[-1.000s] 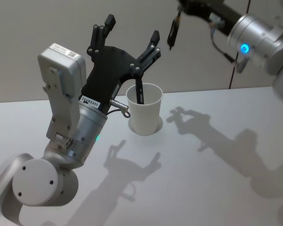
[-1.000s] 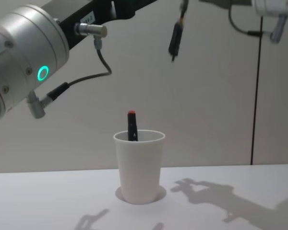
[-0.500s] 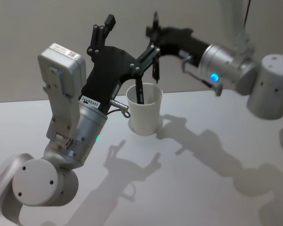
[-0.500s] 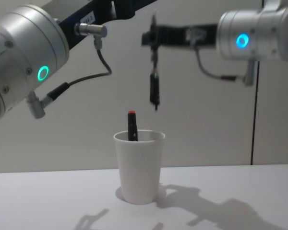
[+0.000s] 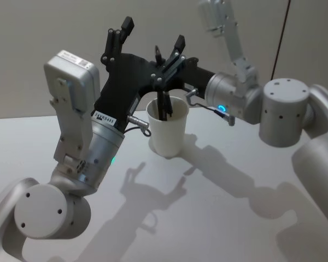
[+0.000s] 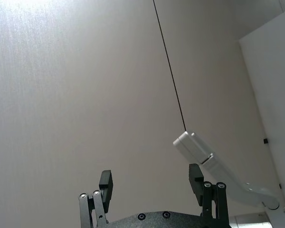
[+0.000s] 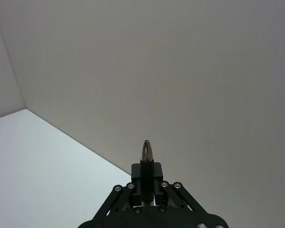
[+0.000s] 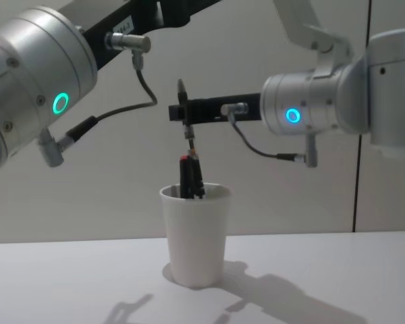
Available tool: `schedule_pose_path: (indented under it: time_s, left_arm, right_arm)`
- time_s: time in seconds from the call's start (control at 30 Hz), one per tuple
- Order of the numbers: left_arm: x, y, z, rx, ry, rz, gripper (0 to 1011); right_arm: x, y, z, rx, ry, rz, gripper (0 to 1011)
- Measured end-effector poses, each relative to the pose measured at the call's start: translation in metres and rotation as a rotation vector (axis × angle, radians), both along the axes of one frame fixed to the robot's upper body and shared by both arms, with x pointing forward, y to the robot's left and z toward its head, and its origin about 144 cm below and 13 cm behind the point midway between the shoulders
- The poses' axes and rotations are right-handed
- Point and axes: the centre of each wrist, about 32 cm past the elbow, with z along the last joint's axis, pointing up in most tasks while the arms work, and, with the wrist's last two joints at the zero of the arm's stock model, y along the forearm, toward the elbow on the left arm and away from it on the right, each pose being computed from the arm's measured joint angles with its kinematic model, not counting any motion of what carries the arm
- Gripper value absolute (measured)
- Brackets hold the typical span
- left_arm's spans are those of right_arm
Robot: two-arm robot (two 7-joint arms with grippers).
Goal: Place the pen into the pen holder.
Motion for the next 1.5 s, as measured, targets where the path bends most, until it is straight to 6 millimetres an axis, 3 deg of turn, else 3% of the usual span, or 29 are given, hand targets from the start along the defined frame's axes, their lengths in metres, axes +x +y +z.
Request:
schedule_pose_path:
  time_s: [0.33, 0.67, 0.8, 1.23, 1.33, 1.5]
  left_arm:
    - [0.0, 0.0, 0.0, 0.0, 0.0, 0.0, 1001]
    - [0.0, 0.0, 0.0, 0.0, 0.0, 0.0, 1001]
    - [0.0, 0.0, 0.0, 0.0, 0.0, 0.0, 1001]
    - [0.0, 0.0, 0.0, 0.0, 0.0, 0.0, 1001]
    - [0.0, 0.0, 0.0, 0.0, 0.0, 0.0, 1001]
    - [0.0, 0.0, 0.0, 0.0, 0.0, 0.0, 1001]
  right_arm:
    - [0.009, 0.01, -0.006, -0.024, -0.009, 0.009, 131]
    - [0.012, 0.015, -0.008, -0.035, -0.012, 0.014, 387]
    - [0.013, 0.016, -0.009, -0.037, -0.014, 0.016, 554]
    - [0.008, 0.012, -0.001, -0.034, -0.048, 0.011, 932]
    - [0.004, 0.008, 0.004, -0.032, -0.074, 0.002, 1001]
    - [-0.005, -0.001, 0.014, -0.031, -0.122, -0.018, 1001]
